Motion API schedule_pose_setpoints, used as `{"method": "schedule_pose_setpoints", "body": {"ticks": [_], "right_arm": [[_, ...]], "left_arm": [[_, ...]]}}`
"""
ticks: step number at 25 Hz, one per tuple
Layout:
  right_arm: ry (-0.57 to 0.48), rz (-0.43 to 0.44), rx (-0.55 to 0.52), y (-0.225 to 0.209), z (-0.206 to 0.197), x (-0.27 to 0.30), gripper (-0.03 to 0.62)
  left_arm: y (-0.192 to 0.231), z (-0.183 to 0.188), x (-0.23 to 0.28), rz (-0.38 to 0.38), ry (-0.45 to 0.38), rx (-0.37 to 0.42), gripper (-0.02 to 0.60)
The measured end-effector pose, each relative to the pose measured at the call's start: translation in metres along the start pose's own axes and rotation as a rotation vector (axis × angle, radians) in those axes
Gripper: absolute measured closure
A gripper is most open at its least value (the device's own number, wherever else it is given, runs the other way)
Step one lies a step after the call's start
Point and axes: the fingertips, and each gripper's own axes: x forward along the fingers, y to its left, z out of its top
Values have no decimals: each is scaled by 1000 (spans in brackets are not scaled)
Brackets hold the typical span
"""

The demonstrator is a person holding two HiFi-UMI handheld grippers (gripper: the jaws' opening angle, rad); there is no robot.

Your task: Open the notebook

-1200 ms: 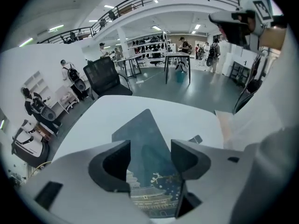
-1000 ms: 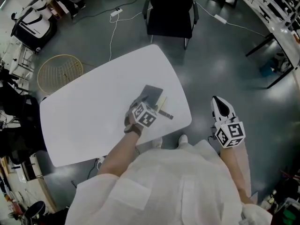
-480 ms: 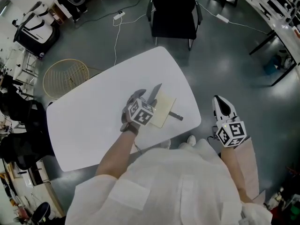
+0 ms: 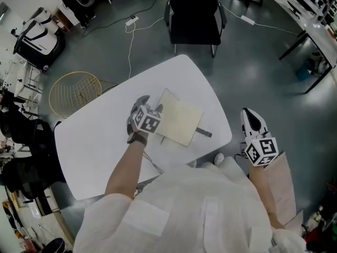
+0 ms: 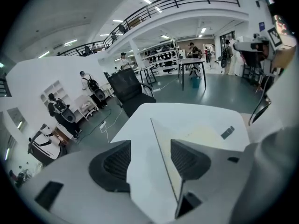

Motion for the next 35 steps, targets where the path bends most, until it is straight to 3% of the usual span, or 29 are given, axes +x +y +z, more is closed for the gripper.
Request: {"method": "schedule_pose_setpoints", "body": {"ticks": [14,19,24,28,35], "right_arm": [[10,-10,-13,18,-2,13,589],[4,-10,-25,22,3,17,589],[-19,-24,-29,15,12,15,589],[-52,-33,-32,10,27,12,589],[-93,-43,-53,6,44,6,589]], "left_arm": [[19,2,2,-15,-46,-39,325],[28,10,-7,1,-121,-66,327],[22,41,-31,-61,-310,-196,340],[23,78,-74,-105,-537,-348,406],[31,121,-152,-161,-897,-438,534]]}}
